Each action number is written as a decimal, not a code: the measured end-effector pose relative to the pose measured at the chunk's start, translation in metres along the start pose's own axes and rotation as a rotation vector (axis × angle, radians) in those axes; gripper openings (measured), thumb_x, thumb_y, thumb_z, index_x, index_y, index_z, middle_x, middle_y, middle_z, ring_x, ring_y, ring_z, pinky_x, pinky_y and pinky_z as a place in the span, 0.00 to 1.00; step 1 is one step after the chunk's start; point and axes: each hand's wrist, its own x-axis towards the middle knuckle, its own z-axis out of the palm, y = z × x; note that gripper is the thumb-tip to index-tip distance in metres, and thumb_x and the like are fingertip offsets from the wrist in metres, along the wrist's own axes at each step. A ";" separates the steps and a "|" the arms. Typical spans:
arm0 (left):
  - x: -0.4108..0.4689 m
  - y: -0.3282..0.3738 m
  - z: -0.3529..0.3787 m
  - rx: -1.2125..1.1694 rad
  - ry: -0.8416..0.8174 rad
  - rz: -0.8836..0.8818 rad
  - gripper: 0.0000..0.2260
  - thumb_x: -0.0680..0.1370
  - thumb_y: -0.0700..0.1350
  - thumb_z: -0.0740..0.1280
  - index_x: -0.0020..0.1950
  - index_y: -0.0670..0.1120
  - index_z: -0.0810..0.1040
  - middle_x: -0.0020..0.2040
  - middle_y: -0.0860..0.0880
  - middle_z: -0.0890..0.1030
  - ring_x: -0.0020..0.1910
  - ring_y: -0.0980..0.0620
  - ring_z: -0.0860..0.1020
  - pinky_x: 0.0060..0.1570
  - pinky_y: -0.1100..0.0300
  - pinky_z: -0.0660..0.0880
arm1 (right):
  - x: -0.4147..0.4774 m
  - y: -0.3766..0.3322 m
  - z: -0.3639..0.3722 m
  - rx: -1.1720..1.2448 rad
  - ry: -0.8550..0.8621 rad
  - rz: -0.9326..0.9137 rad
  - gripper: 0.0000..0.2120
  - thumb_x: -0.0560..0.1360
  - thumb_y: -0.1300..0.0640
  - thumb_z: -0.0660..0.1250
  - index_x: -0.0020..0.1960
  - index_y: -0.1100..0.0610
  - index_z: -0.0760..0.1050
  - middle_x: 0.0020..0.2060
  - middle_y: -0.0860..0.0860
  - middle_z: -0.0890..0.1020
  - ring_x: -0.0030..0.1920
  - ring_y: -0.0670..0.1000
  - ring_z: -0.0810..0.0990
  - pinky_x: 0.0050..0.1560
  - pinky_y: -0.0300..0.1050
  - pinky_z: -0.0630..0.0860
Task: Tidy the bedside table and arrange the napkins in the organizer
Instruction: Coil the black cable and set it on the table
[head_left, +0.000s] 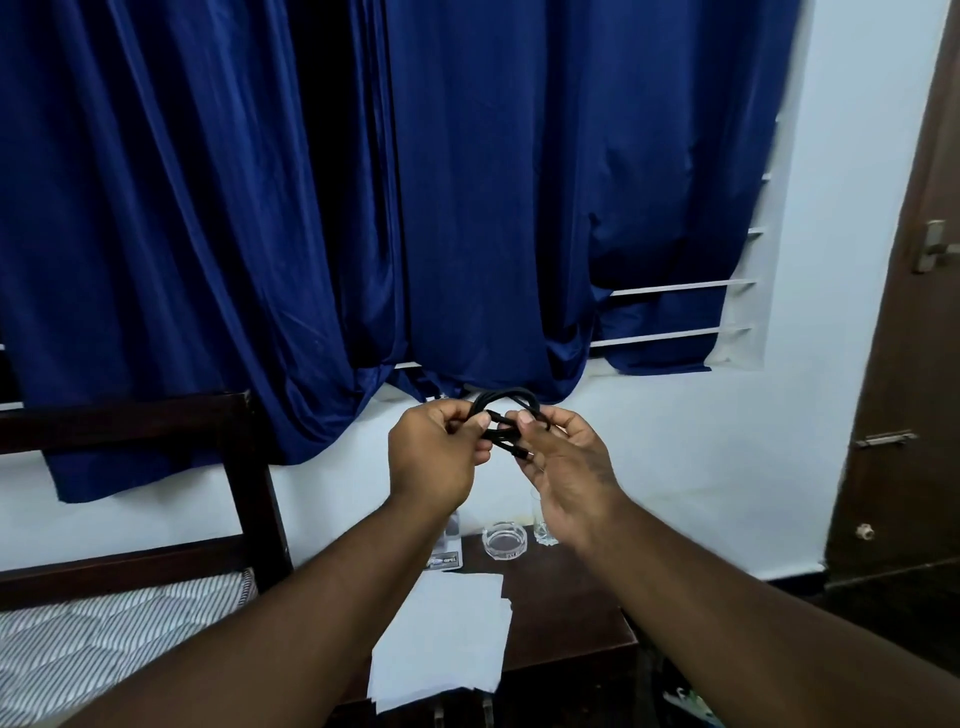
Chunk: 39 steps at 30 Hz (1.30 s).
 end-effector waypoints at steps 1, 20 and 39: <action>-0.001 0.001 0.000 -0.006 0.009 0.006 0.04 0.80 0.40 0.71 0.47 0.45 0.85 0.37 0.46 0.86 0.35 0.52 0.86 0.42 0.58 0.85 | 0.000 0.000 0.001 -0.010 0.008 -0.012 0.10 0.76 0.64 0.72 0.56 0.58 0.75 0.50 0.57 0.87 0.49 0.54 0.86 0.52 0.45 0.79; 0.004 0.008 -0.004 -0.239 -0.161 -0.168 0.07 0.81 0.37 0.69 0.52 0.34 0.83 0.40 0.42 0.81 0.35 0.52 0.81 0.42 0.61 0.84 | 0.006 -0.003 -0.002 0.120 -0.009 -0.017 0.22 0.74 0.70 0.71 0.64 0.58 0.69 0.54 0.62 0.85 0.52 0.56 0.86 0.64 0.53 0.78; 0.002 0.009 -0.007 -0.445 -0.230 -0.296 0.06 0.78 0.36 0.71 0.51 0.32 0.83 0.41 0.41 0.83 0.39 0.48 0.82 0.45 0.59 0.85 | 0.015 -0.024 -0.002 -0.312 -0.187 0.058 0.13 0.80 0.63 0.66 0.63 0.57 0.71 0.37 0.52 0.79 0.41 0.49 0.78 0.55 0.51 0.75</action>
